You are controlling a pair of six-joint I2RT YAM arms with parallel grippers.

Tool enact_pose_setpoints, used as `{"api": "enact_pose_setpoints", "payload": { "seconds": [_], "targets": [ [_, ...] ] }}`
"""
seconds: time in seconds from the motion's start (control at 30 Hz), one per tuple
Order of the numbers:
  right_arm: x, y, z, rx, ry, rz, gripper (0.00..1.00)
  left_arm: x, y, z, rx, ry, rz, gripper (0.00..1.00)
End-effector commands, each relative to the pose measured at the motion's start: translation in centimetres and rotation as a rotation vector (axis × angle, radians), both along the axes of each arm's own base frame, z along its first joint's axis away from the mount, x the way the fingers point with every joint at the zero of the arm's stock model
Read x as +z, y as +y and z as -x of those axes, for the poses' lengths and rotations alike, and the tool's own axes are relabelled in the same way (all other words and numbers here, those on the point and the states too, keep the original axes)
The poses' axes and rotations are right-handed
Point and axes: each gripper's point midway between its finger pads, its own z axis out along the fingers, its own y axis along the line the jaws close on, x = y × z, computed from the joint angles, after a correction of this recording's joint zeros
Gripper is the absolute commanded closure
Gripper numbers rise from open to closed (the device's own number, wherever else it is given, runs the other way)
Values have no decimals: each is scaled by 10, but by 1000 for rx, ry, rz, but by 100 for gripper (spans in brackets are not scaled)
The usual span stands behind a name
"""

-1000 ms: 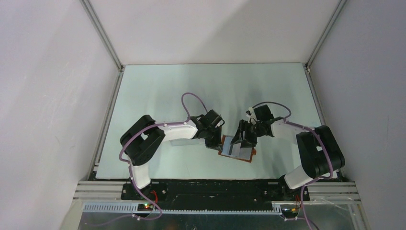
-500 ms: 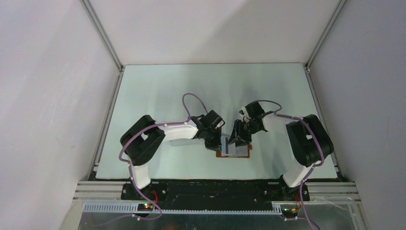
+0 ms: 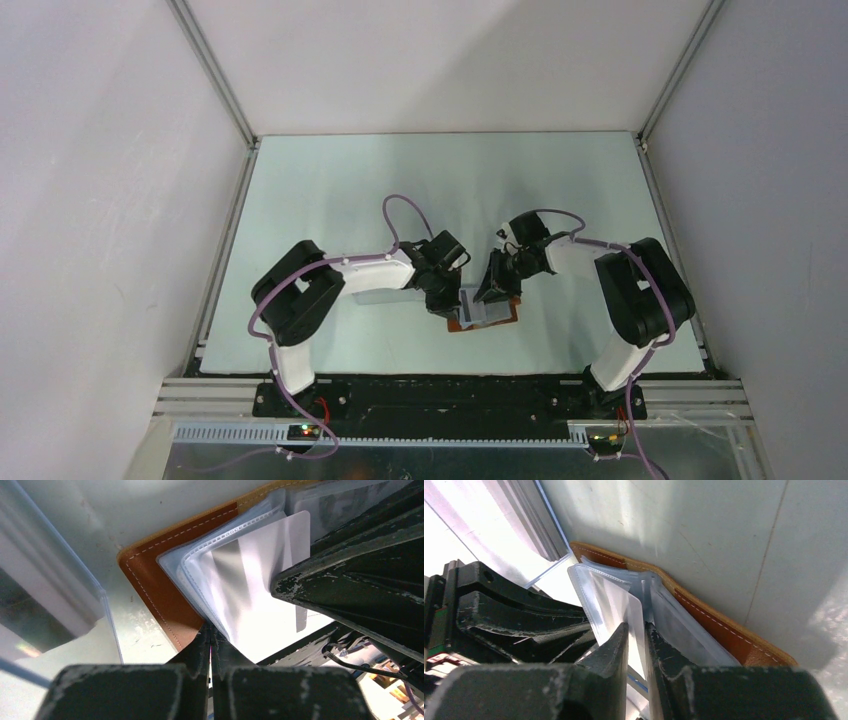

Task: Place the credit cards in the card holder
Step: Insert the credit card into the card holder.

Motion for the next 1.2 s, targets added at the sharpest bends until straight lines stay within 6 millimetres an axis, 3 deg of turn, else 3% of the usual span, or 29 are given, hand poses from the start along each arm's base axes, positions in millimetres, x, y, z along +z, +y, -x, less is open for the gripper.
{"api": "enact_pose_setpoints", "payload": {
  "seconds": [0.0,0.13,0.43,0.57,0.7,0.87,1.0,1.17],
  "targets": [
    [25,22,3,32,0,-119,81,23,-17,-13,-35,-83,49,97],
    [21,17,4,44,-16,-91,77,35,-15,-15,-44,-108,44,92],
    [5,-14,11,86,-67,92,47,79,-10,-8,-43,-138,103,73],
    [11,-13,11,90,-87,80,36,81,-6,1,-26,-106,117,66],
    [14,-10,9,86,-93,58,38,70,0,2,-3,-85,88,62],
    [5,-7,12,99,-59,53,57,55,2,-7,25,-79,47,56],
    [-3,-8,12,108,-55,71,67,41,4,-14,46,-69,8,50],
    [-8,-9,14,134,-63,84,66,24,9,-18,64,-48,-36,45]
  ]
}}
